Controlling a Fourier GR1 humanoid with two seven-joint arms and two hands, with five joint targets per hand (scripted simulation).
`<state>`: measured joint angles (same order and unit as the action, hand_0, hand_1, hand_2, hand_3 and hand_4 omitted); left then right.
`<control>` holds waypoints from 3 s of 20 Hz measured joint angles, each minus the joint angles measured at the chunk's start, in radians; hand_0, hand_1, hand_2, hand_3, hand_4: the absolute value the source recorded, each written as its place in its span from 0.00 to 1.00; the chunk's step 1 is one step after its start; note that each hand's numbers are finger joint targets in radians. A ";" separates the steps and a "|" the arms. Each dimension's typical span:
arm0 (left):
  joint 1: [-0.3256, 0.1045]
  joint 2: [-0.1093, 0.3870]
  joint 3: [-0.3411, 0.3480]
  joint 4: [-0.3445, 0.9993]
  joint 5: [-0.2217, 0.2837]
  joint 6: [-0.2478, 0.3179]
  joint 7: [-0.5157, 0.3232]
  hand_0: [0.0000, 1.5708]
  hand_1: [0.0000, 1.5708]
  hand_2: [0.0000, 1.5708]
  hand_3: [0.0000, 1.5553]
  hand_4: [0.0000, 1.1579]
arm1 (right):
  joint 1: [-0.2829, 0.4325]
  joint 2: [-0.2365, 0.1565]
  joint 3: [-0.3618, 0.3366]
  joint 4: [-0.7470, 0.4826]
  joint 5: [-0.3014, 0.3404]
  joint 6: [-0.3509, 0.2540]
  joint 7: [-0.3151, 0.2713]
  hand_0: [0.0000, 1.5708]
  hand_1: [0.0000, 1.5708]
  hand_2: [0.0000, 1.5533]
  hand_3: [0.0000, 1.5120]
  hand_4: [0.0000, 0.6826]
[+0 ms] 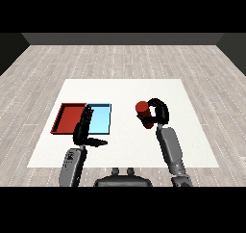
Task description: Pick the red can and put it in the red box
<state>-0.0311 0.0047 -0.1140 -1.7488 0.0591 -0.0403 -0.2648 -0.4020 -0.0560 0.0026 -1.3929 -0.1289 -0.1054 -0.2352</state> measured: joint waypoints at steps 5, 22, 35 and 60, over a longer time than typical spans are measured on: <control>-0.064 -0.003 -0.085 0.051 -0.035 0.078 0.053 0.00 0.00 0.00 0.00 0.00 | -0.007 0.039 0.162 -0.046 0.009 -0.167 0.011 0.91 0.91 0.91 0.92 0.92; -0.195 -0.005 -0.260 0.309 0.001 0.248 0.036 0.00 0.00 0.00 0.00 0.00 | 0.036 0.055 0.326 -0.145 0.022 -0.272 -0.037 0.93 0.93 0.93 0.92 0.96; -0.244 -0.005 -0.340 0.389 0.099 0.312 0.023 0.00 0.00 0.00 0.00 0.00 | 0.035 0.056 0.396 -0.133 0.001 -0.297 -0.086 0.93 0.93 0.93 0.92 0.98; -0.289 0.012 -0.423 0.477 0.265 0.432 -0.063 1.00 1.00 1.00 0.98 0.98 | -0.066 0.045 0.533 -0.071 -0.136 -0.419 -0.131 0.97 0.97 0.94 0.92 0.96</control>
<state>-0.3205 0.0162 -0.5368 -1.2717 0.3240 0.3914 -0.3279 -0.4685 -0.0112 0.5354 -1.4638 -0.2645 -0.5242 -0.3661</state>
